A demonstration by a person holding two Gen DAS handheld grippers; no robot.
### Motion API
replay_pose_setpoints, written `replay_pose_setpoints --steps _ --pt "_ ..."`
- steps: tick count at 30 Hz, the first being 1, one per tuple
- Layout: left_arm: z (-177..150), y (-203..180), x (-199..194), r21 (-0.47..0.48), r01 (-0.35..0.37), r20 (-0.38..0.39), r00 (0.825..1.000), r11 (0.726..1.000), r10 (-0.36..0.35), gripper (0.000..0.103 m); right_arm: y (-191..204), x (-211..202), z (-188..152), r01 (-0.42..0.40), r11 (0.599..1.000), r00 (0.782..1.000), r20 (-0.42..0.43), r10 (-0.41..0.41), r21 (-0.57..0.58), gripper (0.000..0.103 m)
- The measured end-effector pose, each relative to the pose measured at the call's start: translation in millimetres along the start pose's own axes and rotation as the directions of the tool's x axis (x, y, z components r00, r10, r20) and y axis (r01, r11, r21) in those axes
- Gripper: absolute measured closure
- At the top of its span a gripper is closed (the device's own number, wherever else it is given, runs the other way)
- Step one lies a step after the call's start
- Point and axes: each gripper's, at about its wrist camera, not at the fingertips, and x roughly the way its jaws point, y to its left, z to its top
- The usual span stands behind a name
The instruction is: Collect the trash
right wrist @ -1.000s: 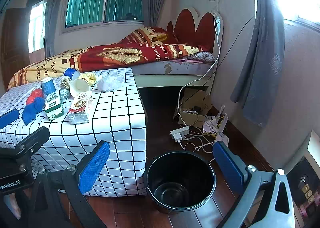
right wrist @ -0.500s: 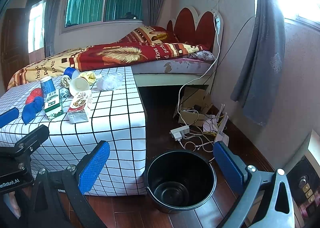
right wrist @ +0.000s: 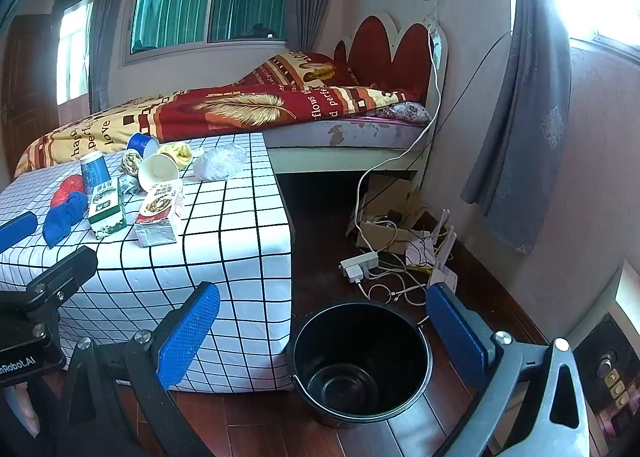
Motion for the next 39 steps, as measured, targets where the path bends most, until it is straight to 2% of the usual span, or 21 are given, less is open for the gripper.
replay_pose_setpoints --steps 39 --pt "-6.9 9.7 -1.6 -0.018 -0.001 -0.004 1.000 1.000 0.001 0.000 4.2 -2.1 0.7 -0.007 1.000 1.000 0.002 0.007 -0.005 0.000"
